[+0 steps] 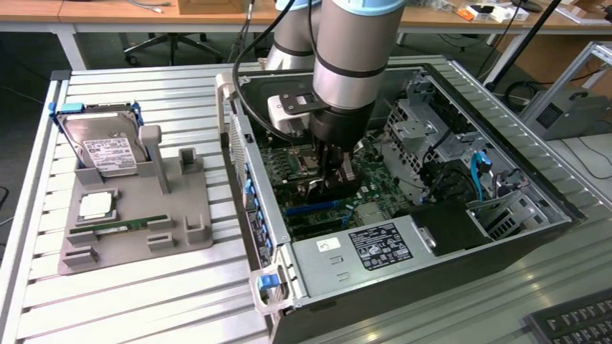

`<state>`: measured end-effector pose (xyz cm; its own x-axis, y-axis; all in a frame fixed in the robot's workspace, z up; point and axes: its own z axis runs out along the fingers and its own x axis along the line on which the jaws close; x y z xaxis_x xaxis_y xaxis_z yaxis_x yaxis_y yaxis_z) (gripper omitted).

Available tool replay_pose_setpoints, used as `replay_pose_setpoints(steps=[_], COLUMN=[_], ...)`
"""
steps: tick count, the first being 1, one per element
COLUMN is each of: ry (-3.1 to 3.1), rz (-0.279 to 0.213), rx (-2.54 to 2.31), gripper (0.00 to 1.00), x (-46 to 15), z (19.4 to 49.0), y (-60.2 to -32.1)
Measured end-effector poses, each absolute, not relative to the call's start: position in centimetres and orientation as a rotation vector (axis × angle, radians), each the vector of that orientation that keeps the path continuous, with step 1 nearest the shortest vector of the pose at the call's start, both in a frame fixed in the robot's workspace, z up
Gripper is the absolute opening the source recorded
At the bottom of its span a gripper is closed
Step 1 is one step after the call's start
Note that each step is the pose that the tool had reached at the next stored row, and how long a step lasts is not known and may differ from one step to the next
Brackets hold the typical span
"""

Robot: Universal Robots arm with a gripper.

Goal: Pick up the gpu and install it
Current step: 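Insert the gpu into the slot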

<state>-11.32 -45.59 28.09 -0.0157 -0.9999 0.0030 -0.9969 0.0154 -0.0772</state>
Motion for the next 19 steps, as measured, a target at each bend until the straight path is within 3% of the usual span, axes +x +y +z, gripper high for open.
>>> replay_pose_setpoints(steps=[19], ry=[2.201], rz=[-0.088], rx=[-2.166], gripper=[0.27], x=[-11.59], z=[27.46], y=[-45.18])
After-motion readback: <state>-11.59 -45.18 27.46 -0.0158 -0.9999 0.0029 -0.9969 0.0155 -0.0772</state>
